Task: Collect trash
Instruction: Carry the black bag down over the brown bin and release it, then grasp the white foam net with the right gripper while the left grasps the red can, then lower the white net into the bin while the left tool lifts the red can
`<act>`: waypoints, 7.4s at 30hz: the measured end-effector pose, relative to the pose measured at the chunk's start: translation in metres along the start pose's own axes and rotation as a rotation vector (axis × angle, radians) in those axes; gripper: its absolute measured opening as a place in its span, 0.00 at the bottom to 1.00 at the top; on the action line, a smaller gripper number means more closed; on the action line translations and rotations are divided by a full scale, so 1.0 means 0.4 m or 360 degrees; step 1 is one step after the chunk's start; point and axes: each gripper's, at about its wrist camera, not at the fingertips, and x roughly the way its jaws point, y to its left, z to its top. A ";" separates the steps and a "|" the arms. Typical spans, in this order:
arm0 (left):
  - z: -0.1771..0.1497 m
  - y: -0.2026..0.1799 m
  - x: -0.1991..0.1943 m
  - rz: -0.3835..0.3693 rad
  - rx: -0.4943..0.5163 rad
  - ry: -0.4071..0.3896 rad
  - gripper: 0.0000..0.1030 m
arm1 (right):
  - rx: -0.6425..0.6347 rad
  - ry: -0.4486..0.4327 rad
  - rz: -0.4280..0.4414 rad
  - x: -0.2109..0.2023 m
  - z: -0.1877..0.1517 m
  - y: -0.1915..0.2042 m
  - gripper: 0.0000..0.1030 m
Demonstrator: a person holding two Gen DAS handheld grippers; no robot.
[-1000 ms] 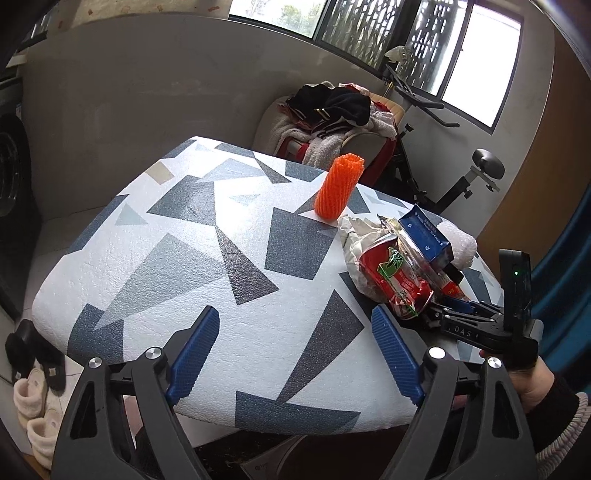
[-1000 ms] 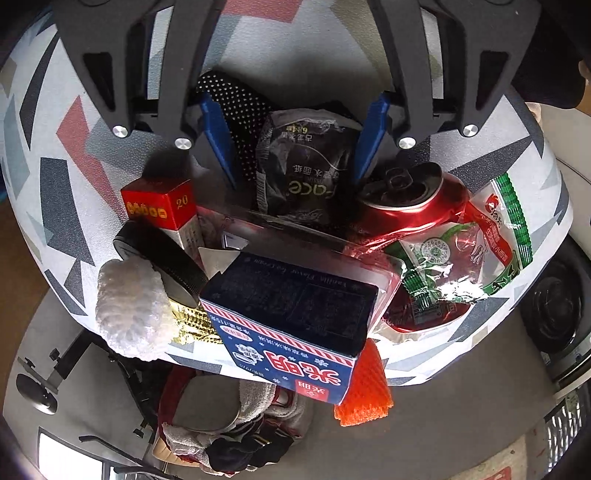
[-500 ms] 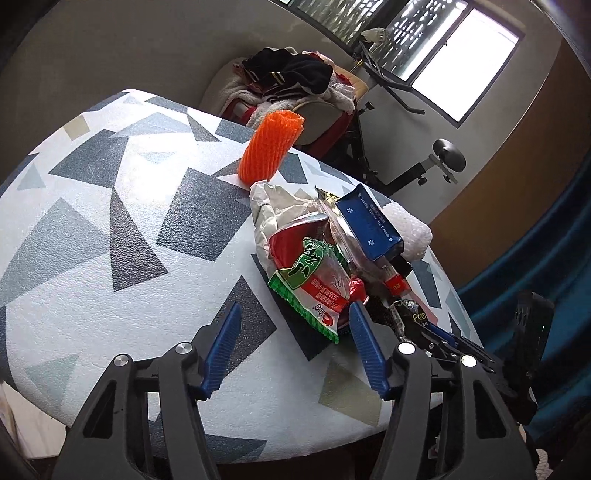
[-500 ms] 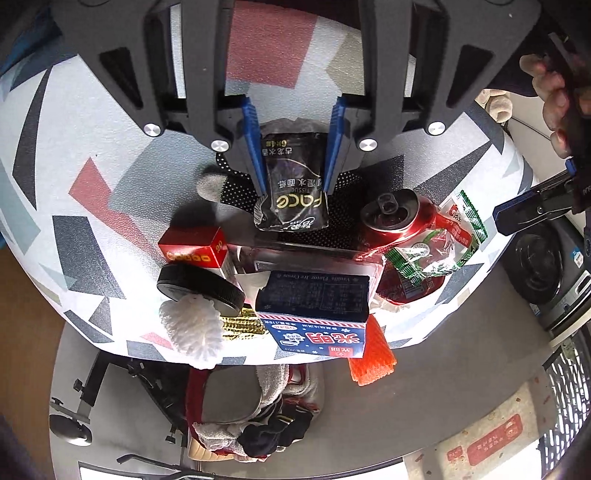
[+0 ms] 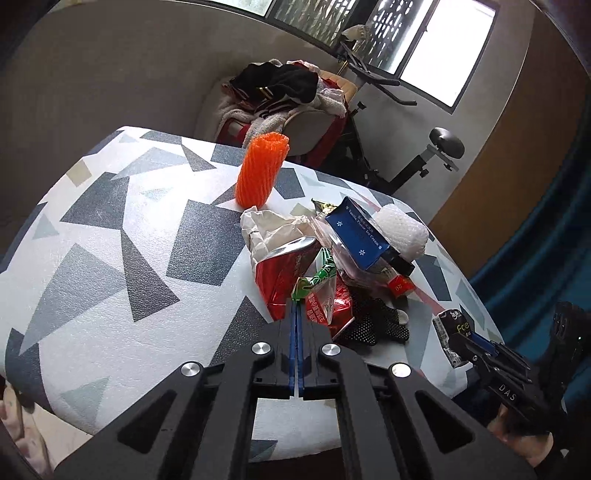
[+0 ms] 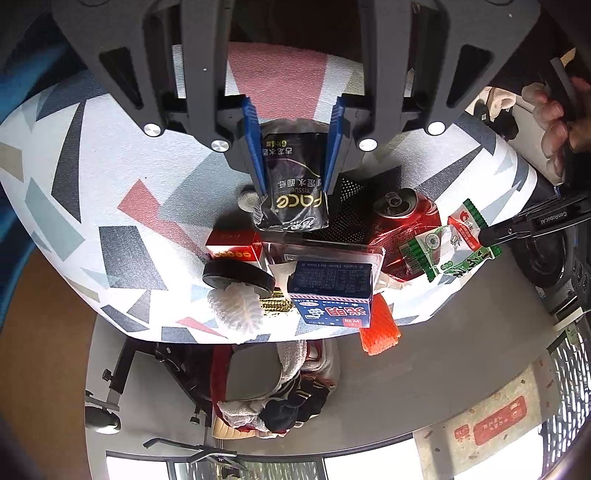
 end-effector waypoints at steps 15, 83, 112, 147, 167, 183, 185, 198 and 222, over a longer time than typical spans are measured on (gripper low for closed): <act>-0.274 -0.077 -0.130 -0.0159 0.0491 0.0128 0.01 | -0.0086 -0.0036 -0.0033 -0.122 -0.163 0.045 0.32; -0.342 0.075 -0.230 0.0334 0.0359 -0.0146 0.91 | -0.0154 0.0206 -0.0018 -0.005 -0.344 0.123 0.94; -0.247 0.063 -0.233 0.0292 0.0370 -0.0208 0.91 | 0.0033 0.0015 0.0019 -0.051 -0.233 0.031 0.94; 0.057 0.068 0.182 -0.0163 -0.0008 0.0231 0.79 | 0.0375 0.0168 0.0092 0.366 0.355 -0.232 0.39; 0.083 0.013 0.130 -0.0237 0.0055 0.0204 0.11 | 0.0230 -0.0106 0.0035 0.012 0.121 -0.192 0.38; -0.025 -0.054 -0.101 -0.0187 0.0249 0.0142 0.11 | 0.0064 -0.0044 0.0189 -0.065 0.001 -0.054 0.38; -0.047 -0.057 -0.123 -0.0188 0.0244 0.0134 0.11 | 0.0051 -0.0021 0.0211 -0.075 -0.022 -0.040 0.38; -0.159 -0.090 -0.211 -0.0221 0.0243 0.0132 0.11 | -0.0082 0.0133 0.0304 -0.118 -0.177 0.068 0.38; -0.220 -0.071 -0.239 -0.0238 0.0197 0.0134 0.11 | -0.0226 0.0310 0.0236 -0.109 -0.264 0.146 0.79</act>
